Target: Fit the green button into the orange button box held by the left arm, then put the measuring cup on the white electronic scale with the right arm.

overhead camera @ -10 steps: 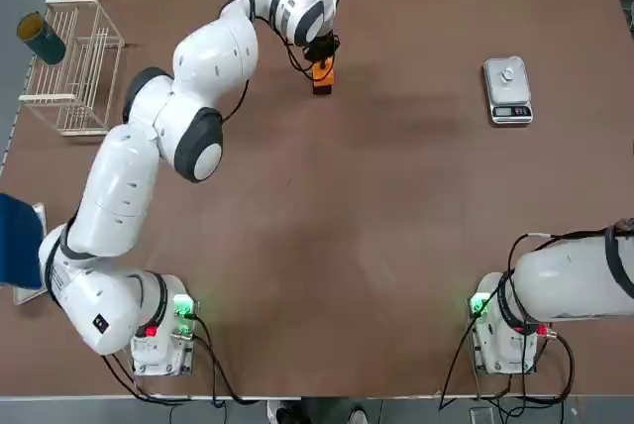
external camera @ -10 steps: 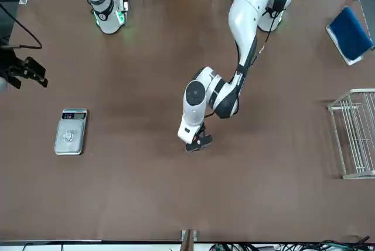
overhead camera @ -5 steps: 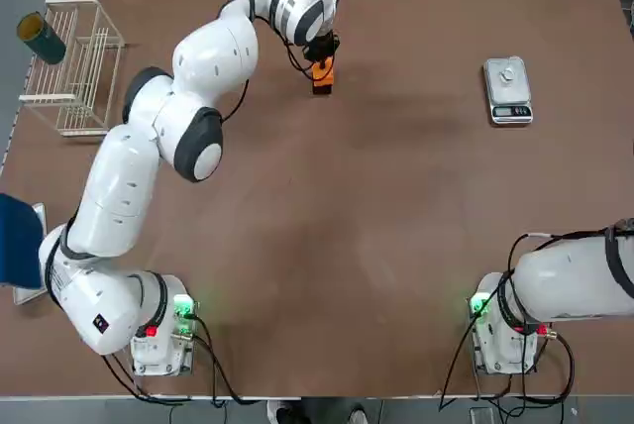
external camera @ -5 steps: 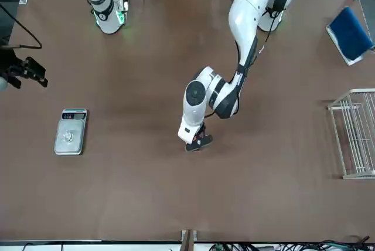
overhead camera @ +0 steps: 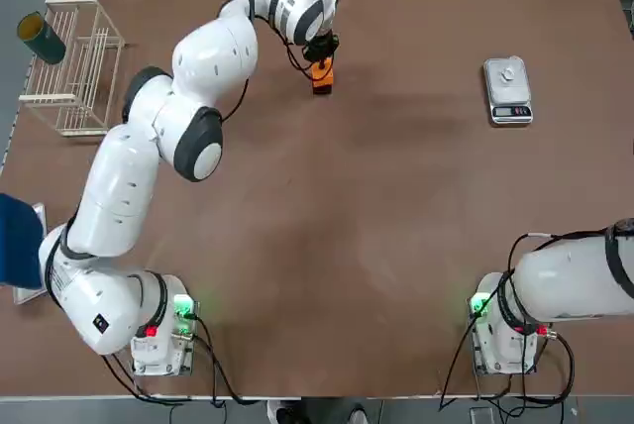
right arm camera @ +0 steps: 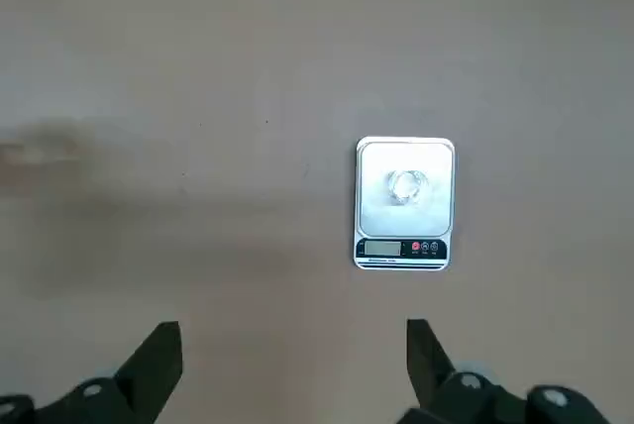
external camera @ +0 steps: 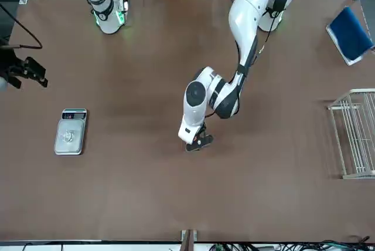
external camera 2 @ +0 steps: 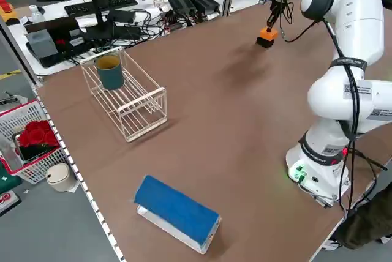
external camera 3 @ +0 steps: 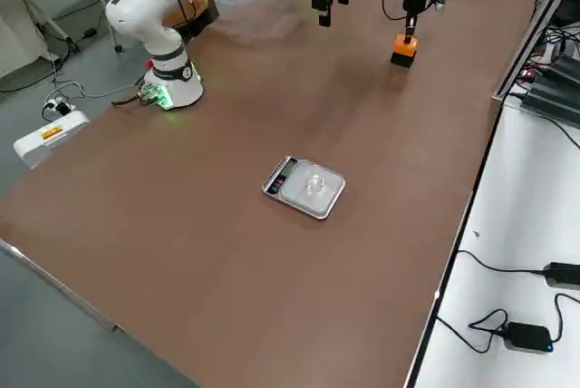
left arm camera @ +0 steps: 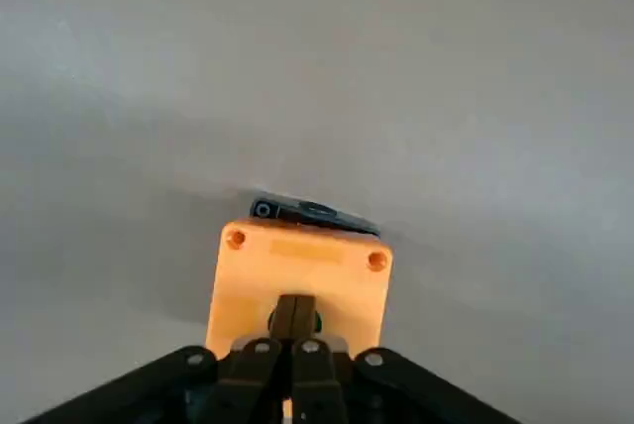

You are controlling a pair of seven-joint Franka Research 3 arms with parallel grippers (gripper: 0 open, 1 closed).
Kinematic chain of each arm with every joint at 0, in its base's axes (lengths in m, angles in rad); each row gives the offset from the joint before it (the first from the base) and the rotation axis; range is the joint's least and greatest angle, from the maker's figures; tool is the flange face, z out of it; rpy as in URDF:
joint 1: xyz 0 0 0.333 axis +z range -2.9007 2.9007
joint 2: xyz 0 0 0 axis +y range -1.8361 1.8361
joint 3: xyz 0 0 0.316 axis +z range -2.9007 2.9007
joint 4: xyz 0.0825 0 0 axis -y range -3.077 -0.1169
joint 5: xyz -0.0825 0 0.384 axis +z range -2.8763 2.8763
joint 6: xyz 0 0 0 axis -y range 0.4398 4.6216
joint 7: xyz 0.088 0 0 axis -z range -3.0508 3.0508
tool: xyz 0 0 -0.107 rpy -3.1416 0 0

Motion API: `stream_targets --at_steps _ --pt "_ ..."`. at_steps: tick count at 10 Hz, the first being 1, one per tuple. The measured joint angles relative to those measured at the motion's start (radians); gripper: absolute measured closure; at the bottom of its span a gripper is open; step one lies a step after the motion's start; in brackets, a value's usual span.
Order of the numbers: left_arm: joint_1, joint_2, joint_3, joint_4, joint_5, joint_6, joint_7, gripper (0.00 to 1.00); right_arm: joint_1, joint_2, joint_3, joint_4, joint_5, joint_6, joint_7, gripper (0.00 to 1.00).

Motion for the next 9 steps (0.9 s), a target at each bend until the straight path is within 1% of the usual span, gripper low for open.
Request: stream_targets --at_steps 9 --pt "0.006 -0.001 0.0 0.004 0.0 -0.01 0.0 0.99 0.0 0.0 0.0 0.0 0.0 -0.001 0.0 0.0"
